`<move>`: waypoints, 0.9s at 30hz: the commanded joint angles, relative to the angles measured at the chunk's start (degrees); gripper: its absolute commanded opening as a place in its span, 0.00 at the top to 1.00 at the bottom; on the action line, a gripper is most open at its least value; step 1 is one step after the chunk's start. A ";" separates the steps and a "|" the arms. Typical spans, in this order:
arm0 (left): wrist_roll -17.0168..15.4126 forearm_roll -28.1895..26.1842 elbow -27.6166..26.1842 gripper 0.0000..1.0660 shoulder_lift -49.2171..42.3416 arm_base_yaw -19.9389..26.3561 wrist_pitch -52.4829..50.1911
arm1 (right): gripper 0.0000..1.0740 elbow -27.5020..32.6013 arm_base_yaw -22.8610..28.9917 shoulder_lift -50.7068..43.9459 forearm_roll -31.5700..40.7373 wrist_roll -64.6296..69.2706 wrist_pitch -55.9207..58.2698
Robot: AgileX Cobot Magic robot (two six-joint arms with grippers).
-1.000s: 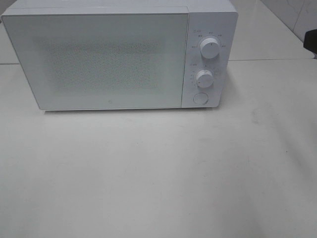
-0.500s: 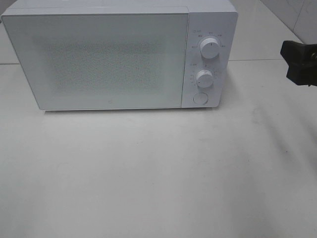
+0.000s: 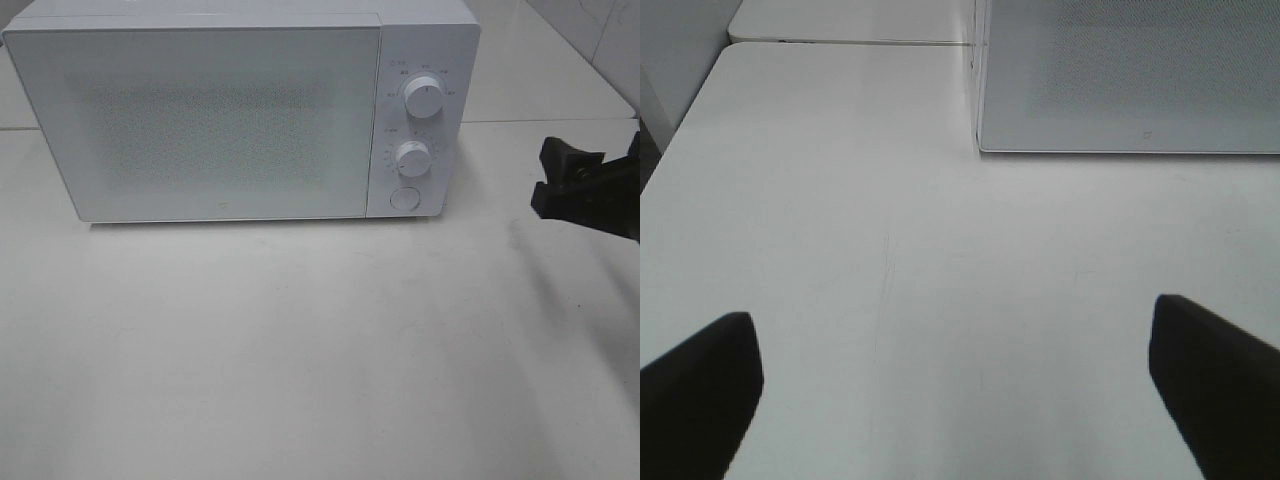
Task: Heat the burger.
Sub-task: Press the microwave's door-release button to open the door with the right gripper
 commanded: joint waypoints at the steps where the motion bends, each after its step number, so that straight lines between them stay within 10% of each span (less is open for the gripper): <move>1: -0.34 0.00 0.23 0.08 -1.09 0.11 0.06 | 0.30 0.00 5.44 3.32 5.79 -1.09 -5.27; 27: -0.34 0.00 0.23 0.08 -1.09 0.11 0.06 | 0.30 -7.85 28.30 15.81 25.27 -5.33 -9.22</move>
